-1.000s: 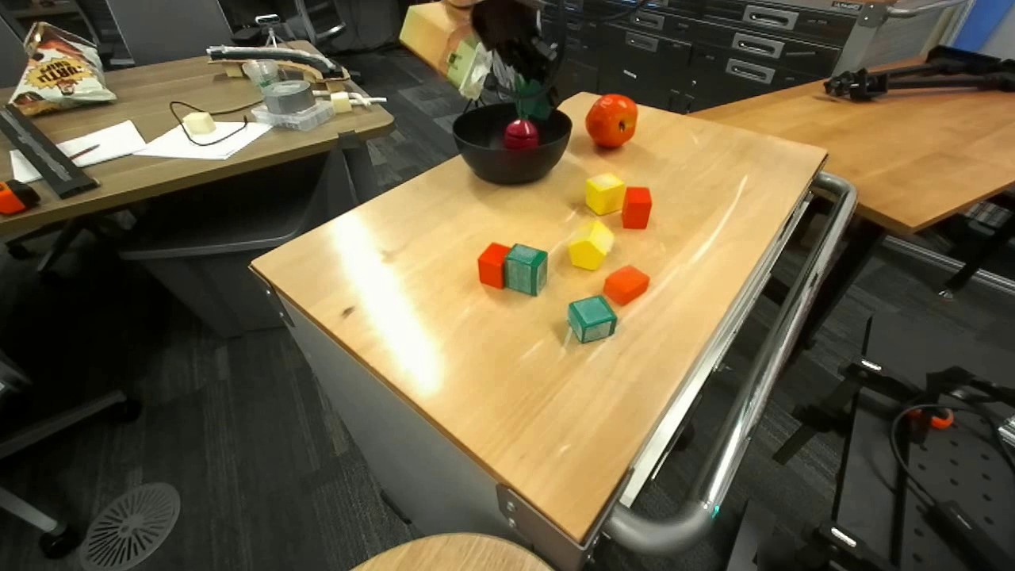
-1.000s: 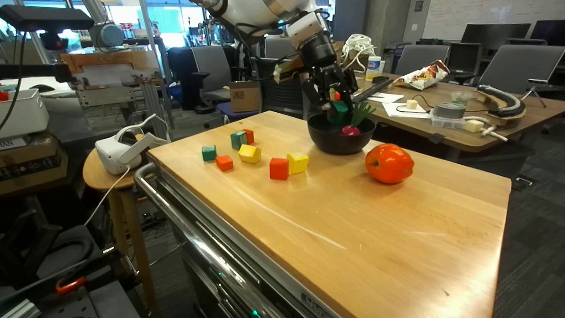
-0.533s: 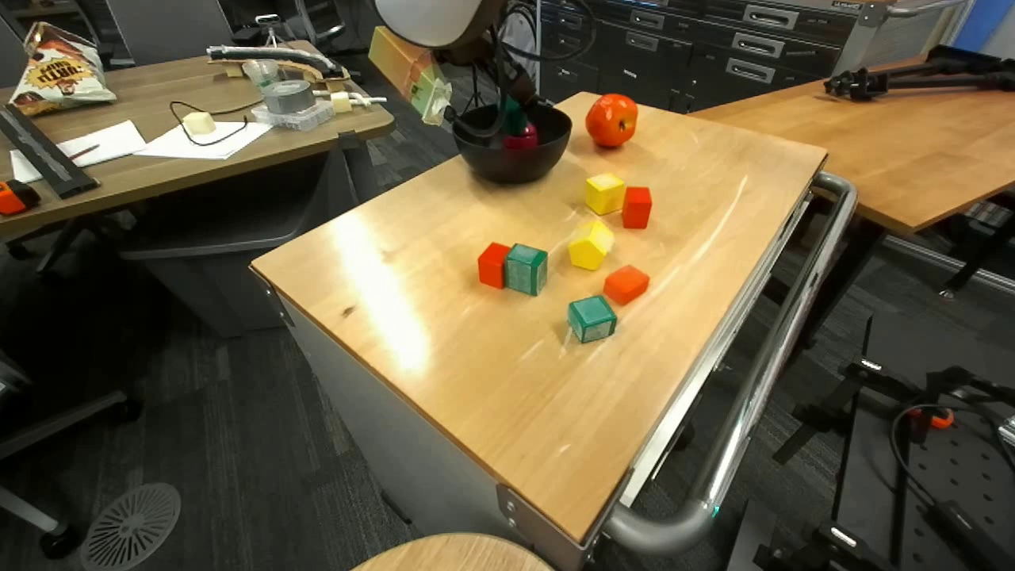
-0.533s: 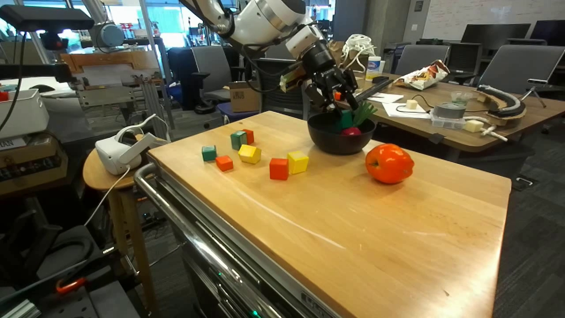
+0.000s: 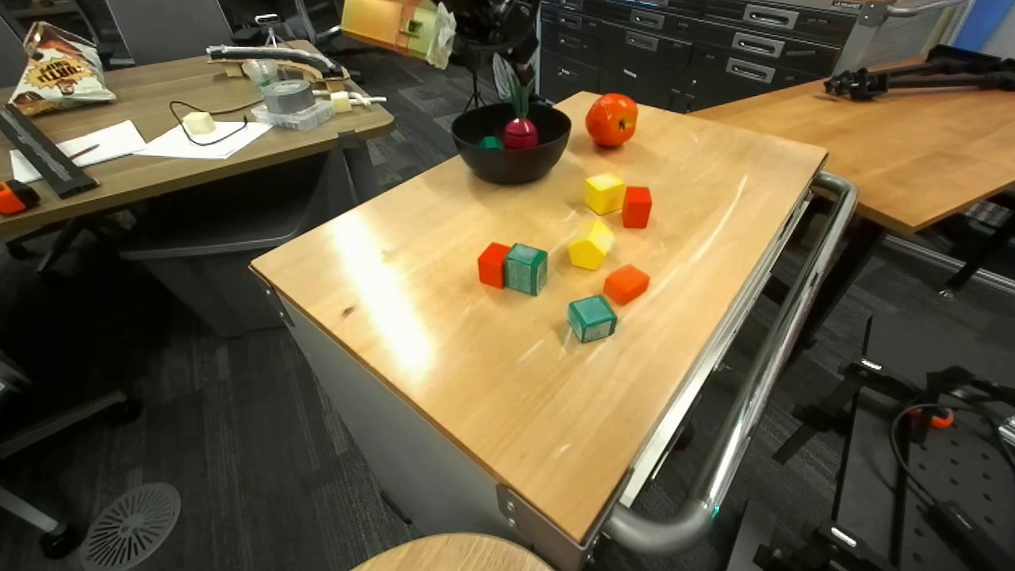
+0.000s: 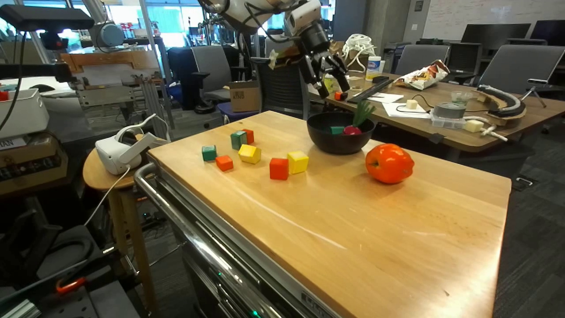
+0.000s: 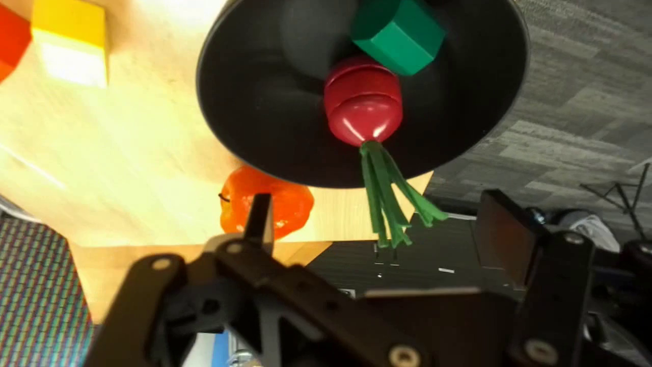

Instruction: Place the toys in the black bowl then put the apple at the left back corner of the trolley

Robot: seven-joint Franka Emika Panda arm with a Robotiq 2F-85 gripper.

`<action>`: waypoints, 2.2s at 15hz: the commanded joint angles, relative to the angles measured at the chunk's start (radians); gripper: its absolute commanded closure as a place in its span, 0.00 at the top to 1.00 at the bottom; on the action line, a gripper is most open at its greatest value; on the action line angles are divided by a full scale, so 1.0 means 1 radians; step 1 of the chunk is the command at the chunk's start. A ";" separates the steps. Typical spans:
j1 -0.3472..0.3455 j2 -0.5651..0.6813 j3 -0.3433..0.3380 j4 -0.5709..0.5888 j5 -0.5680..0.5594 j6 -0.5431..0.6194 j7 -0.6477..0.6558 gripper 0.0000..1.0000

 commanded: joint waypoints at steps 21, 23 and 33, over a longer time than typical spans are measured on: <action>-0.041 -0.517 0.131 -0.539 -0.092 0.468 -0.454 1.00; -0.044 -0.517 0.131 -0.547 -0.089 0.482 -0.458 1.00; -0.061 -0.614 0.215 -0.708 0.344 0.440 -1.052 1.00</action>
